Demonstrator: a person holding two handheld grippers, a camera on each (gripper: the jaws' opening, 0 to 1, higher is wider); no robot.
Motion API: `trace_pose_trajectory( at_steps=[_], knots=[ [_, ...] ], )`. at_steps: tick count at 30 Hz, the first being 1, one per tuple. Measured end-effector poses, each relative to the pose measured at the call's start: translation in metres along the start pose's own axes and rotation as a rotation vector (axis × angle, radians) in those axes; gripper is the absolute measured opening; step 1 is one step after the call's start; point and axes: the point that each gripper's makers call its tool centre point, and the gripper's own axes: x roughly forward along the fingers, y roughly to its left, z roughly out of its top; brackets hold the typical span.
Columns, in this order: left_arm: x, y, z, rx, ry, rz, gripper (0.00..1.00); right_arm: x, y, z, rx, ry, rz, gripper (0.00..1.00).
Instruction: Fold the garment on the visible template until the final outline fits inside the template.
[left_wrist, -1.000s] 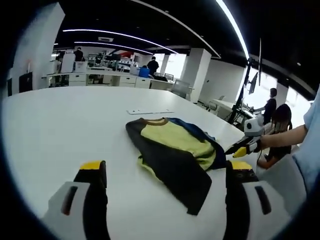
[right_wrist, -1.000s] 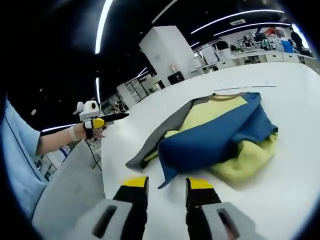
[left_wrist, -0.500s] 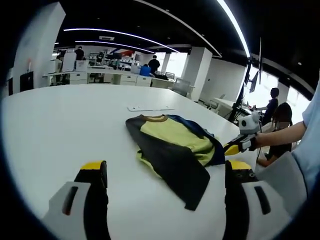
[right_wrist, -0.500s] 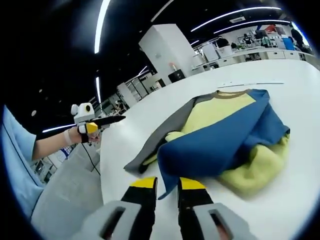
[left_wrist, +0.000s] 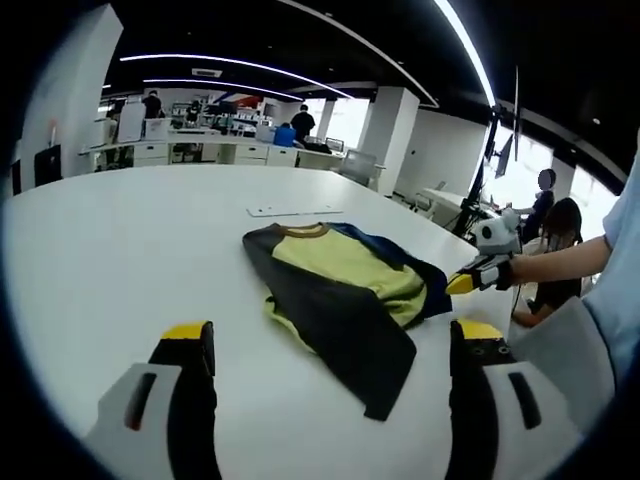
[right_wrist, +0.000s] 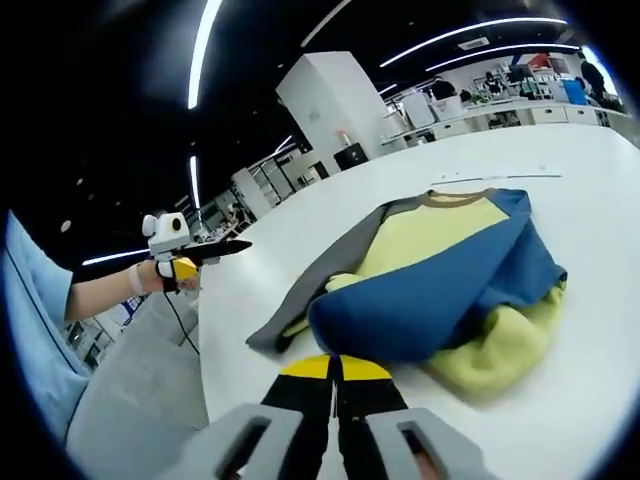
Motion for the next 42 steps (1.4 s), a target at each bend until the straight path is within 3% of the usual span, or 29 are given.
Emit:
trace_pose_trajectory(
  at_steps=[7, 11, 20, 26, 42],
  knots=[
    [0.001, 0.000, 0.001, 0.004, -0.001, -0.002, 0.95, -0.040, -0.012, 0.019, -0.087, 0.030, -0.019, 0.00],
    [0.001, 0.000, 0.001, 0.005, -0.004, -0.001, 0.95, -0.067, -0.028, 0.026, -0.077, 0.037, -0.050, 0.00],
    [0.003, -0.001, -0.001, 0.008, 0.002, -0.005, 0.95, -0.118, -0.070, 0.020, -0.052, 0.110, -0.157, 0.00],
    [0.004, -0.001, -0.004, 0.002, 0.010, -0.007, 0.95, -0.139, -0.083, 0.008, -0.047, 0.164, -0.220, 0.00],
    [0.008, 0.005, -0.013, -0.022, 0.028, 0.004, 0.94, -0.192, -0.163, 0.006, 0.063, 0.189, -0.409, 0.00]
  ],
)
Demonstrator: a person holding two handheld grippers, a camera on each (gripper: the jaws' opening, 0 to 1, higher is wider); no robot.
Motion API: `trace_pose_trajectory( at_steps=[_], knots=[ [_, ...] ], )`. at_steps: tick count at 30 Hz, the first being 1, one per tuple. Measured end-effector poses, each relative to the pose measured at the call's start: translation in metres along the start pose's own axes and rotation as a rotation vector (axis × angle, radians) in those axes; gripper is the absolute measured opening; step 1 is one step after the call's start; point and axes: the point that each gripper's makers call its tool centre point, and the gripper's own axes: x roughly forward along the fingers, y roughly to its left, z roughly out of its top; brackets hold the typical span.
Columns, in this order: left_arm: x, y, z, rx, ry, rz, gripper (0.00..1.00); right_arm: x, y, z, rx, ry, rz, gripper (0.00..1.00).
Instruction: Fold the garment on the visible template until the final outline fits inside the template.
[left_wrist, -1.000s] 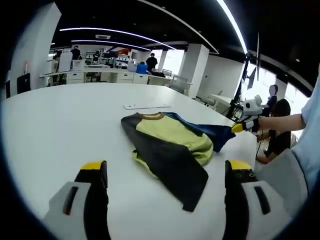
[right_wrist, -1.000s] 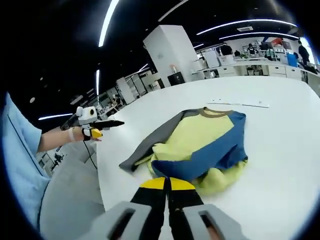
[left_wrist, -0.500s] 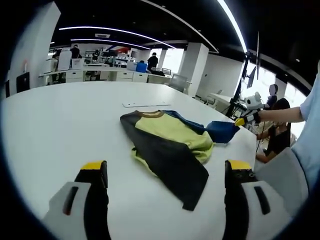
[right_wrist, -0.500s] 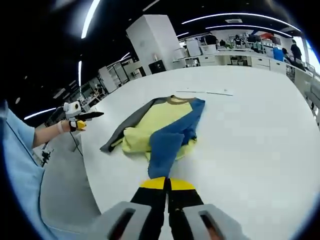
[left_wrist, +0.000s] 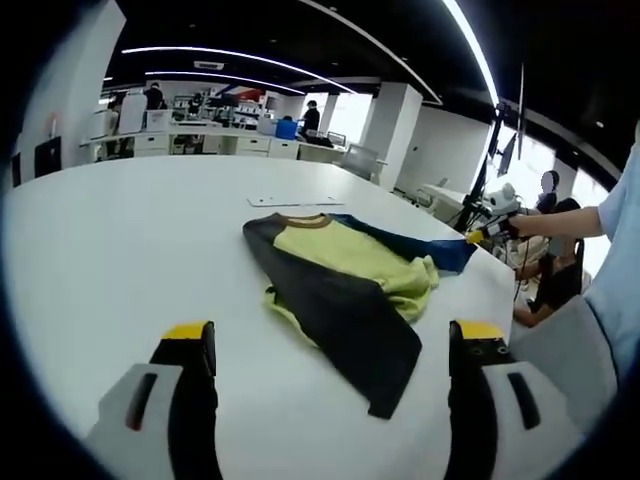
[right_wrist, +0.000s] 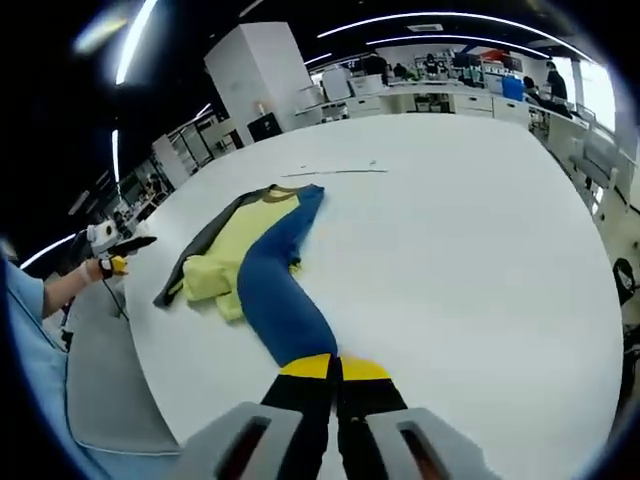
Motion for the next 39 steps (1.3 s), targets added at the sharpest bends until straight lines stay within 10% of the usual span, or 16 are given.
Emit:
trace_pose_trajectory(
  at_steps=[39],
  knots=[
    [0.011, 0.016, -0.008, -0.065, 0.018, 0.036, 0.93, 0.009, -0.153, 0.018, 0.030, 0.159, -0.299, 0.00]
  ],
)
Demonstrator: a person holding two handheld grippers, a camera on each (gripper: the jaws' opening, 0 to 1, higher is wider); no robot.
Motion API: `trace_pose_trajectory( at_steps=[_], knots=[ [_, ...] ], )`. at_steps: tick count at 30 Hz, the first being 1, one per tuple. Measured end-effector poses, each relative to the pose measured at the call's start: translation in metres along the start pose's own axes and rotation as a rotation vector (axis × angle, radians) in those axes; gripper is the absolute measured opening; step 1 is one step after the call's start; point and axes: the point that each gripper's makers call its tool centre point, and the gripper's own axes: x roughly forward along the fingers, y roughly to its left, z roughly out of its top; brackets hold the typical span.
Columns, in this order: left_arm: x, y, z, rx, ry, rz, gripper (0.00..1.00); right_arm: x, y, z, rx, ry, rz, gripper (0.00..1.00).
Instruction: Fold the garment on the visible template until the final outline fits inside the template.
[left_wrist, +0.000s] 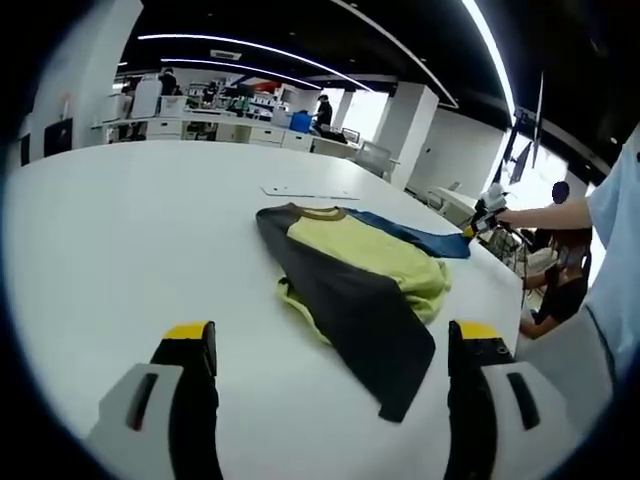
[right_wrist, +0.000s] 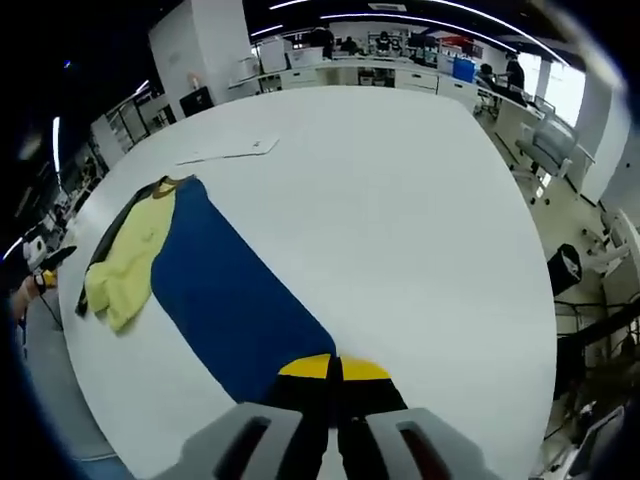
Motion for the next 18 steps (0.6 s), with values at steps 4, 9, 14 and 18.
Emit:
trace_pose_trajectory(
  at_steps=[4, 9, 14, 18],
  knots=[
    [0.001, 0.000, 0.001, -0.009, -0.007, 0.002, 0.93, 0.003, -0.007, 0.006, 0.020, -0.017, -0.016, 0.00],
    [0.004, 0.000, 0.000, -0.008, 0.002, 0.000, 0.93, 0.011, -0.019, 0.007, 0.011, 0.011, -0.056, 0.00],
    [0.005, -0.001, -0.001, -0.014, 0.007, 0.003, 0.93, 0.015, -0.025, 0.006, 0.015, 0.023, -0.071, 0.00],
    [0.006, 0.000, -0.004, -0.022, 0.012, 0.005, 0.93, 0.019, -0.028, 0.007, 0.002, 0.028, -0.087, 0.00]
  ],
)
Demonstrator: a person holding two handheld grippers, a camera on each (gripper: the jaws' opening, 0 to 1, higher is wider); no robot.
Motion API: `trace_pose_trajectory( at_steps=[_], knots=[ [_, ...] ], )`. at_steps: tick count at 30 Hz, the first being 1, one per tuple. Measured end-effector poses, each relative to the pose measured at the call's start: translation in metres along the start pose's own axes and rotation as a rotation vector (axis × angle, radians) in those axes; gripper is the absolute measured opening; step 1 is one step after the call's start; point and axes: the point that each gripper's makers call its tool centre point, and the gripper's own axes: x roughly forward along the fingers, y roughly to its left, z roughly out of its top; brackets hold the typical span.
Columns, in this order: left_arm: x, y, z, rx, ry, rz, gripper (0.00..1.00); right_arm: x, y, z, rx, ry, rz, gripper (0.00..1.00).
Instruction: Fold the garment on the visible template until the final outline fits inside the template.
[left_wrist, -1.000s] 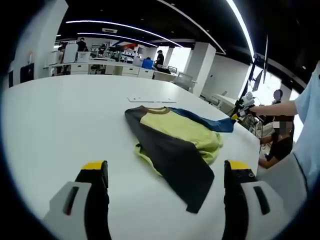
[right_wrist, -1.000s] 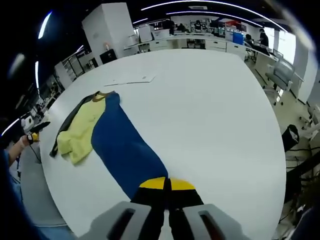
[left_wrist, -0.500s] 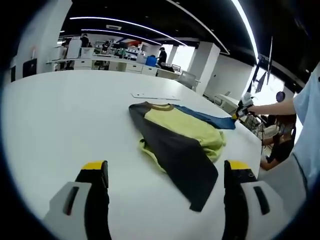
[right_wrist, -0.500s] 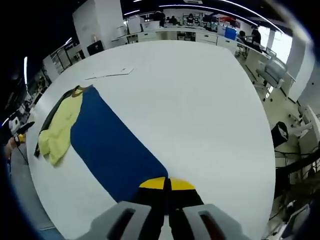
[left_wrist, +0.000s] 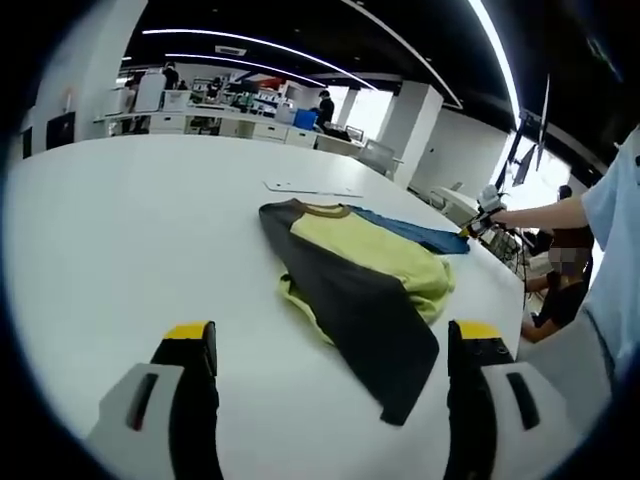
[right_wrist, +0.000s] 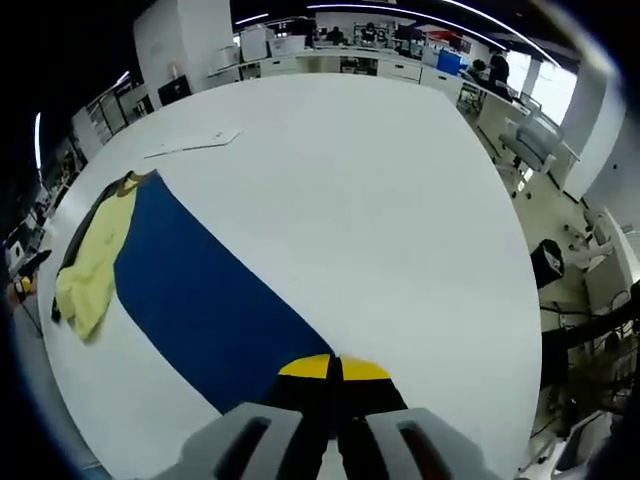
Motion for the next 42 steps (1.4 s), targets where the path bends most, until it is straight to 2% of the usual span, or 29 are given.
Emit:
trace_pose_trajectory(
  at_steps=[4, 13, 16, 20, 22, 26, 30, 33, 34, 39, 42],
  knots=[
    [0.000, 0.000, -0.001, -0.005, 0.001, 0.001, 0.93, 0.007, -0.005, 0.006, -0.014, -0.010, -0.013, 0.00],
    [-0.001, 0.003, -0.003, -0.022, 0.004, 0.008, 0.93, 0.013, 0.001, 0.021, -0.023, -0.023, -0.012, 0.00],
    [0.000, 0.003, -0.004, -0.022, 0.007, 0.008, 0.93, 0.017, 0.002, 0.016, -0.042, 0.005, -0.021, 0.00],
    [0.001, 0.004, -0.003, -0.025, 0.004, 0.007, 0.93, 0.015, -0.008, 0.006, -0.053, 0.050, -0.053, 0.00],
    [0.002, 0.003, -0.003, -0.025, 0.002, 0.006, 0.93, 0.011, -0.006, 0.004, -0.011, 0.048, -0.037, 0.00],
    [0.004, 0.002, -0.004, -0.028, -0.001, -0.001, 0.93, 0.007, -0.004, 0.001, -0.019, 0.043, -0.034, 0.00],
    [0.006, -0.001, -0.003, -0.028, -0.006, -0.008, 0.93, 0.004, -0.007, 0.002, 0.011, 0.016, -0.037, 0.00],
    [0.006, -0.002, -0.002, -0.027, -0.011, -0.011, 0.93, -0.003, -0.001, -0.001, 0.064, -0.009, 0.002, 0.02],
    [0.006, -0.002, -0.002, -0.027, -0.011, -0.011, 0.93, -0.005, -0.002, -0.002, 0.067, -0.016, 0.000, 0.04],
    [0.005, -0.002, -0.001, -0.026, -0.014, -0.012, 0.93, -0.015, 0.011, -0.002, 0.131, -0.105, 0.088, 0.21],
    [0.005, -0.003, -0.002, -0.027, -0.012, -0.014, 0.93, -0.026, 0.019, -0.011, 0.163, -0.133, 0.105, 0.27]
  ],
)
